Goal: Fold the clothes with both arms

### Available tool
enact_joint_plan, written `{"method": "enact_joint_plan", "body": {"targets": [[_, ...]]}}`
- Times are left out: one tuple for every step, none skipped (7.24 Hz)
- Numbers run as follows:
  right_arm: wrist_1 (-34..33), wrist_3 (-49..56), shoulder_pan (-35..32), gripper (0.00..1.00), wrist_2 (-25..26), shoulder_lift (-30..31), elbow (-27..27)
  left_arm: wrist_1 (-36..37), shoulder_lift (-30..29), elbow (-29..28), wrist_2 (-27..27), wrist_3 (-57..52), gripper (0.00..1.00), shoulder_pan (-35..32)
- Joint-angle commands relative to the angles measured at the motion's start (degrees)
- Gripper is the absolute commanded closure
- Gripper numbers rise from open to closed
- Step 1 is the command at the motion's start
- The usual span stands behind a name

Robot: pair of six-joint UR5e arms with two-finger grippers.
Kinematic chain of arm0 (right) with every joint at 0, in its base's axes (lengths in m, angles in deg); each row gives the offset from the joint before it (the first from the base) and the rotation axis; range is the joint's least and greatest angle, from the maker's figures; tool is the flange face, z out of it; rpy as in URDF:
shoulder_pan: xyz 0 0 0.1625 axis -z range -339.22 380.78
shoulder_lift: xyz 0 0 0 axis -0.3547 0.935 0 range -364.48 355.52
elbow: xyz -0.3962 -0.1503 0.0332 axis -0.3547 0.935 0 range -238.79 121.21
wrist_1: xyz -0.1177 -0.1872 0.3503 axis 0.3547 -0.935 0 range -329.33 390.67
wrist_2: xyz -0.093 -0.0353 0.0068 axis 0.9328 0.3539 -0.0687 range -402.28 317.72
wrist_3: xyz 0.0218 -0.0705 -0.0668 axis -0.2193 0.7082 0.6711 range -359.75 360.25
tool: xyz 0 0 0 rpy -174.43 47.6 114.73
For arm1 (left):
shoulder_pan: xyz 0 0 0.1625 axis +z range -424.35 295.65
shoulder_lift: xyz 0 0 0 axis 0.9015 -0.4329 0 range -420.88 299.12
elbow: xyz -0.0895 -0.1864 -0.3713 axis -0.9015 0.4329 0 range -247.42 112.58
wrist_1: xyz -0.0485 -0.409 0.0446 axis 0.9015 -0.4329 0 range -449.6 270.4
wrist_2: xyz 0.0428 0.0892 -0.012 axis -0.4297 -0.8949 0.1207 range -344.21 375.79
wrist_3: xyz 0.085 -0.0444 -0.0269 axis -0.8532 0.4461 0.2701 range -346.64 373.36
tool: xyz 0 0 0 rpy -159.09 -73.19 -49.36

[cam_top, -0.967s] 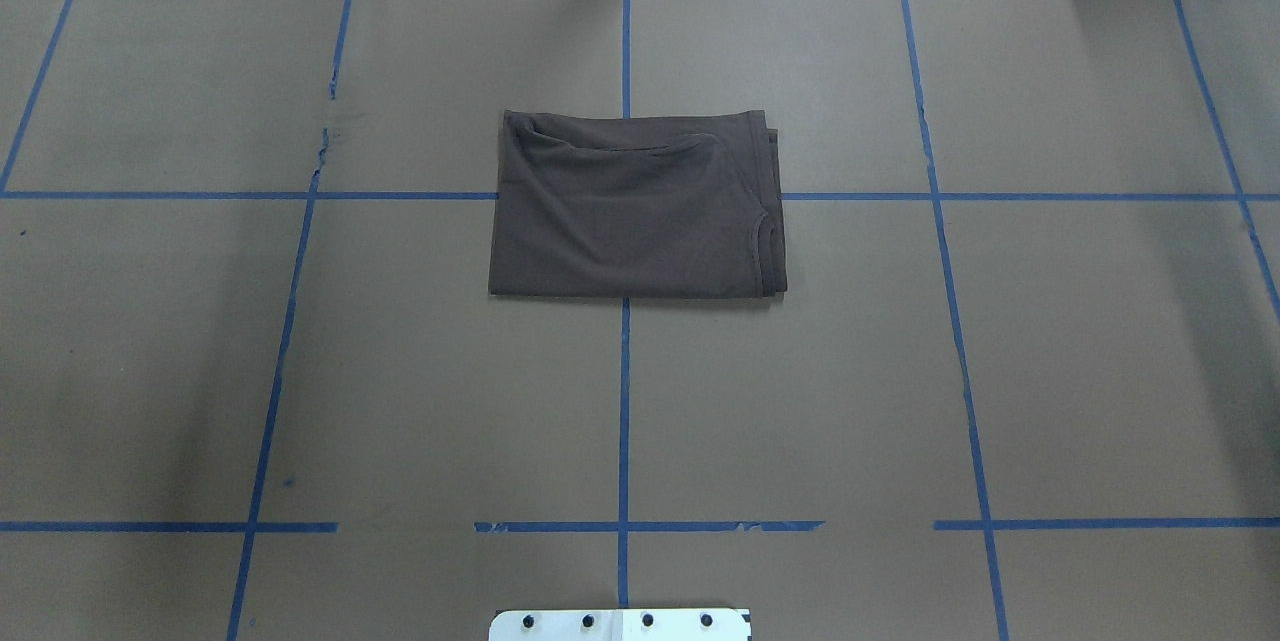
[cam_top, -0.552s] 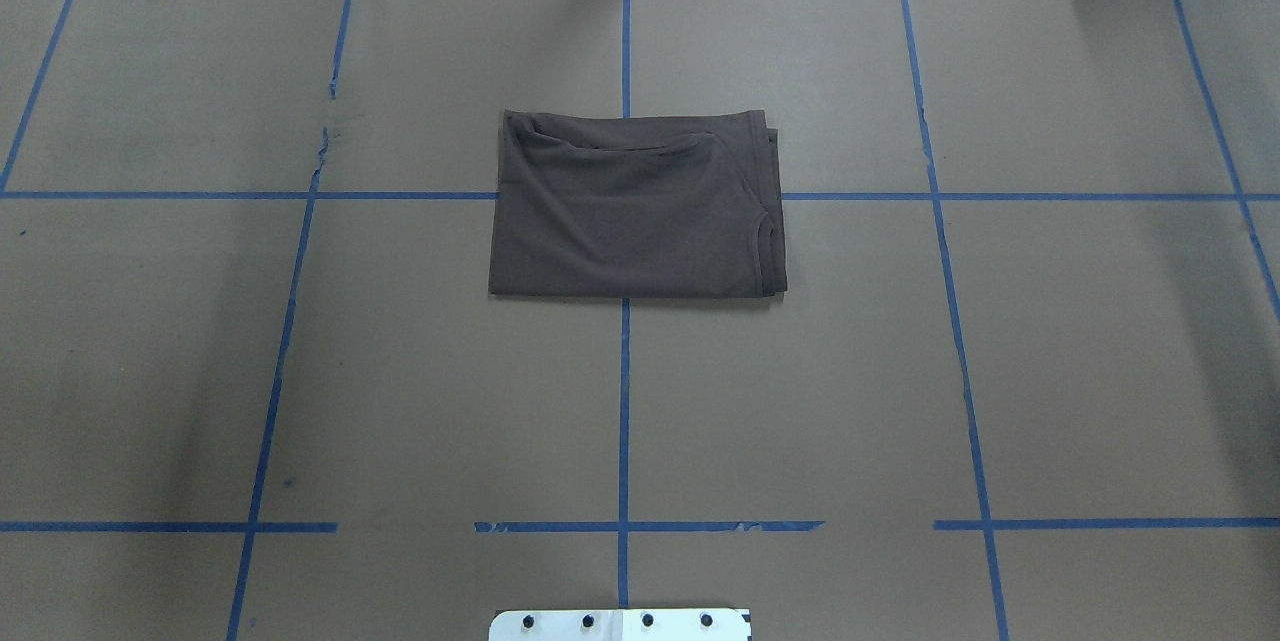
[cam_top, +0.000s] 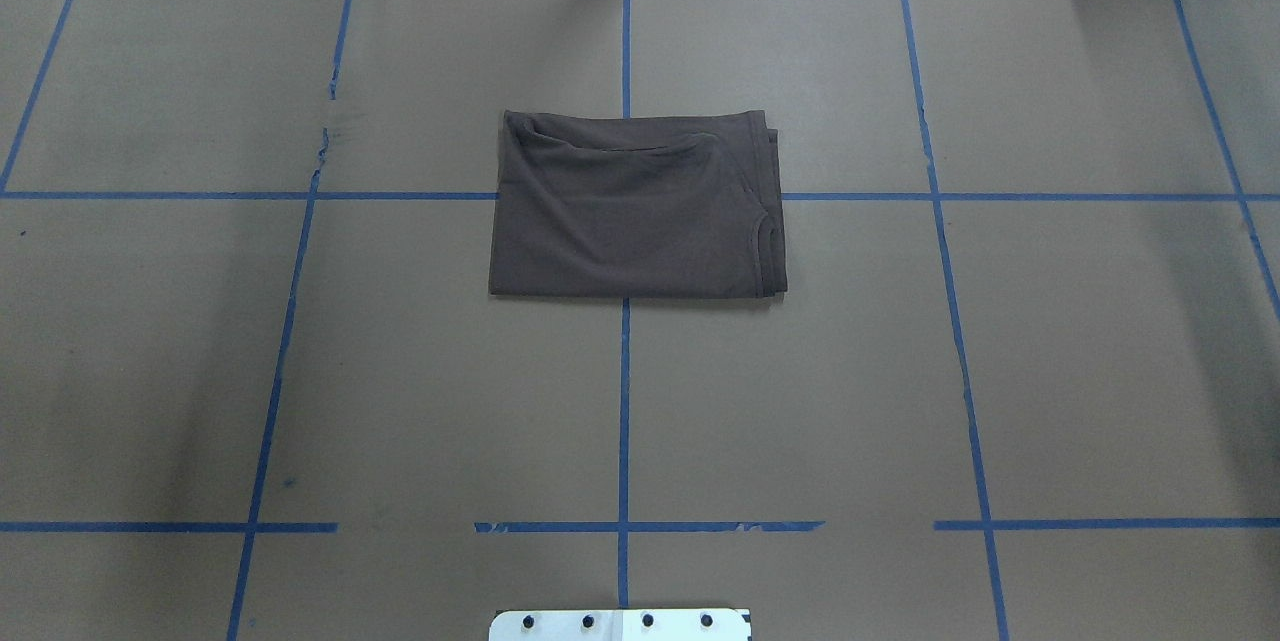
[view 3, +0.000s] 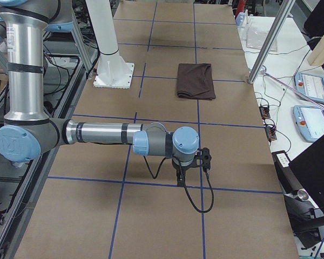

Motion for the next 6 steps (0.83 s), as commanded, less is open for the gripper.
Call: {"method": "enact_joint_plan", "body": {"targets": [[0.0,0.04,-0.03,0.0,0.0,0.02,0.0,0.0,0.0,0.0,0.0,0.02,0.0,0.0],[0.0,0.04,-0.03,0.0,0.0,0.1,0.0,0.0,0.0,-0.09,0.0,0.02,0.0,0.0],[0.0,-0.05,-0.03,0.0,0.0,0.1,0.0,0.0,0.0,-0.09,0.0,0.02,0.0,0.0],[0.0,0.04,-0.2,0.0,0.0,0.1,0.0,0.0,0.0,-0.09,-0.09,0.02,0.0,0.0],[0.09,0.04,-0.47,0.0,0.0,0.02,-0.09,0.0,0.0,-0.09,-0.09,0.02,0.0,0.0],[0.0,0.04,-0.56,0.0,0.0,0.02,-0.09,0.0,0.0,-0.09,-0.09,0.02,0.0,-0.09]]}}
